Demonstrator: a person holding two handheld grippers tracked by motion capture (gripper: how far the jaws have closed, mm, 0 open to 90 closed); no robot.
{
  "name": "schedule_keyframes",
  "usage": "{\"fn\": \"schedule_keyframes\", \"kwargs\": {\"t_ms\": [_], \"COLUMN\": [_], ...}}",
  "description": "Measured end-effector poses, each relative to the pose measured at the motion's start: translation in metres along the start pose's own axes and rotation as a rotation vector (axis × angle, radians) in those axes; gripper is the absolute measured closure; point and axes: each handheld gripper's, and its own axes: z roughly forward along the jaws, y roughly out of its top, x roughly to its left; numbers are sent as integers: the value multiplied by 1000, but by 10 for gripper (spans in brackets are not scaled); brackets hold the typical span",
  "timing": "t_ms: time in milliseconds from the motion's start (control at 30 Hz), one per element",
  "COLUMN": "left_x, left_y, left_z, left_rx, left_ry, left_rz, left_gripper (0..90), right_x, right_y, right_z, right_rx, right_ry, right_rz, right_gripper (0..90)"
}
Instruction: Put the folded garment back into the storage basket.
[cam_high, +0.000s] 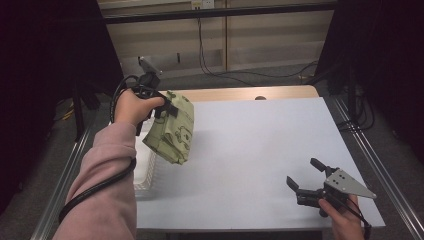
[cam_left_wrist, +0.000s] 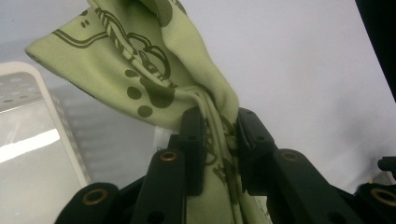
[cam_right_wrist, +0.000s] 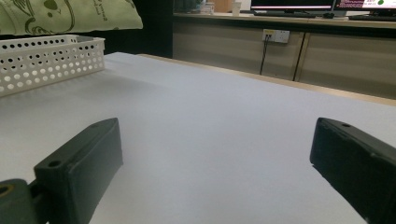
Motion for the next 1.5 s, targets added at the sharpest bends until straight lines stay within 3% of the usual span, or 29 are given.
{"fn": "schedule_keyframes", "kwargs": {"t_ms": [33,67,167,200,300,600,700,733,867,967,1000,1267,1500], "left_x": [2,3,5,6,10,20,23,24,28,30,32,38,44], "left_y": [0,0,-1,-1,-2,-6,-7,-7,-9,-10,-10,-13,-15], "left_z": [-2,-3,-6,-7,-10,-21,-25,-25,-27,-28,-29,-32,-35], "left_rx": [-1,2,0,2,-3,-8,-11,-20,-18,-16,-1,-18,-23], "left_ry": [5,1,9,19,23,43,41,45,44,49,46,51,68], "left_rz": [16,7,-2,7,13,-5,-13,-16,-26,-23,-18,-31,-42], "left_gripper": [744,744,744,744,744,744,743,743,743,743,743,743,743], "right_x": [-1,-2,0,-2,-2,0,-2,0,0,0,-2,0,-1], "right_y": [0,0,0,0,0,0,0,0,0,0,0,0,0], "right_z": [0,0,0,0,0,0,0,0,0,0,0,0,0], "right_rx": [3,6,1,8,8,3,7,1,-1,-1,5,-2,6], "right_ry": [0,-3,0,-3,-3,1,-2,1,0,0,-2,1,-1], "right_rz": [-13,-28,-4,-26,-26,-10,-27,-6,2,1,-31,2,-24], "right_gripper": [19,19,20,19,20,19,20,19,19,19,19,19,19]}}
